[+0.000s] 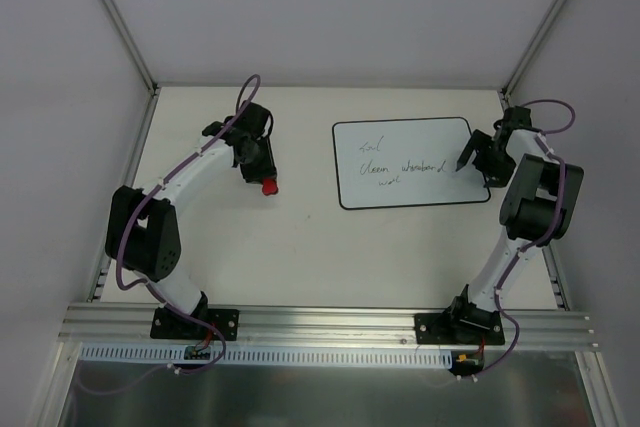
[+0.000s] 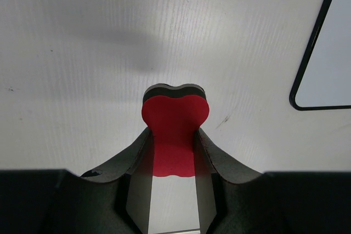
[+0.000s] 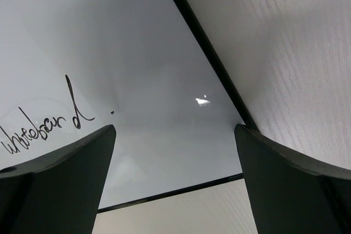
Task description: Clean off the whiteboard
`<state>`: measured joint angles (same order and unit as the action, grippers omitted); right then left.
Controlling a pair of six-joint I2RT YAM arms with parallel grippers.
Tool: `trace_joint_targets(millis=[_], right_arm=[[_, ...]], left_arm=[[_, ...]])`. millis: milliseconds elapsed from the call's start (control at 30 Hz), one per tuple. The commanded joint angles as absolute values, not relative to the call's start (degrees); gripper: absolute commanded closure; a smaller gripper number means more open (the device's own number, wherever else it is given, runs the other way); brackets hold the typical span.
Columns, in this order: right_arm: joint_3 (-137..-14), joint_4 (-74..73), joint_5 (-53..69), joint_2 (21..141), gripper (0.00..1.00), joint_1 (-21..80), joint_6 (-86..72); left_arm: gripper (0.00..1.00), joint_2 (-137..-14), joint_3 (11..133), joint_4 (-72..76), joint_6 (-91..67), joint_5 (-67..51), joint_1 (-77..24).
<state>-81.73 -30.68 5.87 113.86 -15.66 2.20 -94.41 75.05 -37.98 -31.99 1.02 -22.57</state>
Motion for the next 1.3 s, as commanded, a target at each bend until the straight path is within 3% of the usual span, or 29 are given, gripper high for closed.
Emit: trace_joint_targets(millis=[0,367,867,967,1100,1267], right_arm=[[-79.10,-34.01,7.30,112.59,0.04,-15.64,1.93],[-92.37,-33.66,6.06,117.77,0.02,-16.00,11.51],[-95.45,-35.68,11.60,123.22,0.04,-15.82,13.36],[-96.15,-37.61,11.87,123.49,0.08,-15.65,13.18],[-95.80,-40.60,10.30,123.49,0.26,-14.16,13.53],[-92.73,-42.01,10.72,120.95,0.29,-11.52,12.93]], left_arm=[[0.81,-90.88,75.06,-38.85,-30.32,0.53,-23.20],[0.81,-88.77,74.79,-38.76,-29.53,1.32,-23.29],[0.82,-90.09,76.64,-38.76,-28.30,1.32,-23.29],[0.82,-90.53,76.99,-38.85,-28.04,0.88,-23.29],[0.82,-90.53,77.34,-38.76,-27.51,0.79,-23.38],[0.82,-90.53,77.78,-38.85,-26.54,0.79,-23.38]])
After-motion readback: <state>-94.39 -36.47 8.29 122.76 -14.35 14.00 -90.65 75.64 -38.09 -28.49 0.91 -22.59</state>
